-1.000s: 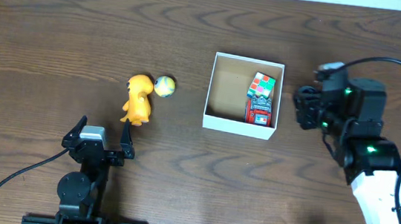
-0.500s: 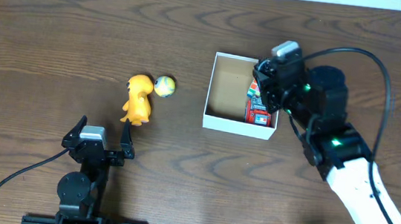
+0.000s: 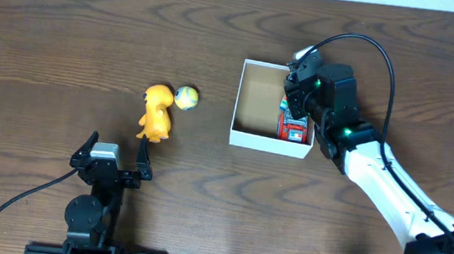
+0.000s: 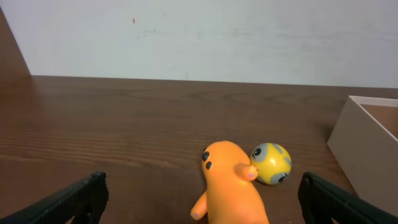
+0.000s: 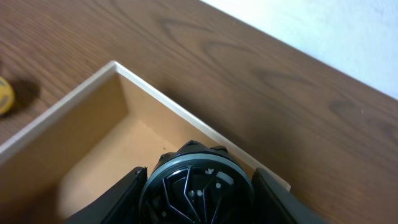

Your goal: Pack container

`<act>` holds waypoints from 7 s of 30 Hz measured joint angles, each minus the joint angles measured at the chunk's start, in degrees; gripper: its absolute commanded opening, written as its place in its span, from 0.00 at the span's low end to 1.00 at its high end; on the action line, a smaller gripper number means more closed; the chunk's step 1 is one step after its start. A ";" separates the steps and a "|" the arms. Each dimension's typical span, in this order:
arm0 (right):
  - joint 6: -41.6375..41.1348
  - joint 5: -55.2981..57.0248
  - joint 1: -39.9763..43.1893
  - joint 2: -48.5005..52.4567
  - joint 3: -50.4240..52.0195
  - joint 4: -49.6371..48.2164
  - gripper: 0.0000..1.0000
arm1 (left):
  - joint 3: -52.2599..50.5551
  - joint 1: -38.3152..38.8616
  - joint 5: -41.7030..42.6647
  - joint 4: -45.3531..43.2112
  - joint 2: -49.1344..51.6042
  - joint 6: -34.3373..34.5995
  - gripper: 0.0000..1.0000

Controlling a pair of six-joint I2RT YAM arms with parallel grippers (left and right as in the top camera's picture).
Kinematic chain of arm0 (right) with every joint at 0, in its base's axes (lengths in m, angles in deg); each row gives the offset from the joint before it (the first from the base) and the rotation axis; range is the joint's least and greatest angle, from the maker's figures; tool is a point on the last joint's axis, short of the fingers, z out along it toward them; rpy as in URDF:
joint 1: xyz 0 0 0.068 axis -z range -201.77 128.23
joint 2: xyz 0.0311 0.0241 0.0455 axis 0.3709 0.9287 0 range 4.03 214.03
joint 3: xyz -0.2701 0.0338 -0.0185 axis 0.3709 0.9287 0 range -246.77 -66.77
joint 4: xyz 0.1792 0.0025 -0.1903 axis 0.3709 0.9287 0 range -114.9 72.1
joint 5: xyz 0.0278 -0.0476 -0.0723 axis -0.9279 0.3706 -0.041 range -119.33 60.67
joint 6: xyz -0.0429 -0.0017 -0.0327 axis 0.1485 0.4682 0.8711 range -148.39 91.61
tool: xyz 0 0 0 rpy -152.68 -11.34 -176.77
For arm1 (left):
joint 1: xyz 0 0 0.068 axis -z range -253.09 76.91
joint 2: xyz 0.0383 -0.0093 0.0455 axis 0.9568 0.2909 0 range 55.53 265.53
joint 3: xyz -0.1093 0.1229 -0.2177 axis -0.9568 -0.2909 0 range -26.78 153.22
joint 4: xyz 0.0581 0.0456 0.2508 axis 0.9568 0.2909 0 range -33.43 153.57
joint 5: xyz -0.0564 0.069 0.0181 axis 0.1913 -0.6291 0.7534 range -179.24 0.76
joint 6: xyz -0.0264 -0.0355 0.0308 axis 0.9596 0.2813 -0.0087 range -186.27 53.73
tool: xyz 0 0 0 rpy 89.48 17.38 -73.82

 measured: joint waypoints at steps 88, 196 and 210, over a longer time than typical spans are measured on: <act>-6.25 8.74 16.26 -16.74 -3.39 38.23 0.75 | 0.00 0.00 0.00 0.00 0.00 0.00 0.98; -9.14 9.20 16.26 -12.00 -2.84 35.43 0.99 | 0.00 0.00 0.00 0.00 0.00 0.00 0.98; -9.14 9.20 16.26 -12.00 -2.84 35.43 0.99 | 0.00 0.00 0.00 0.00 0.00 0.00 0.98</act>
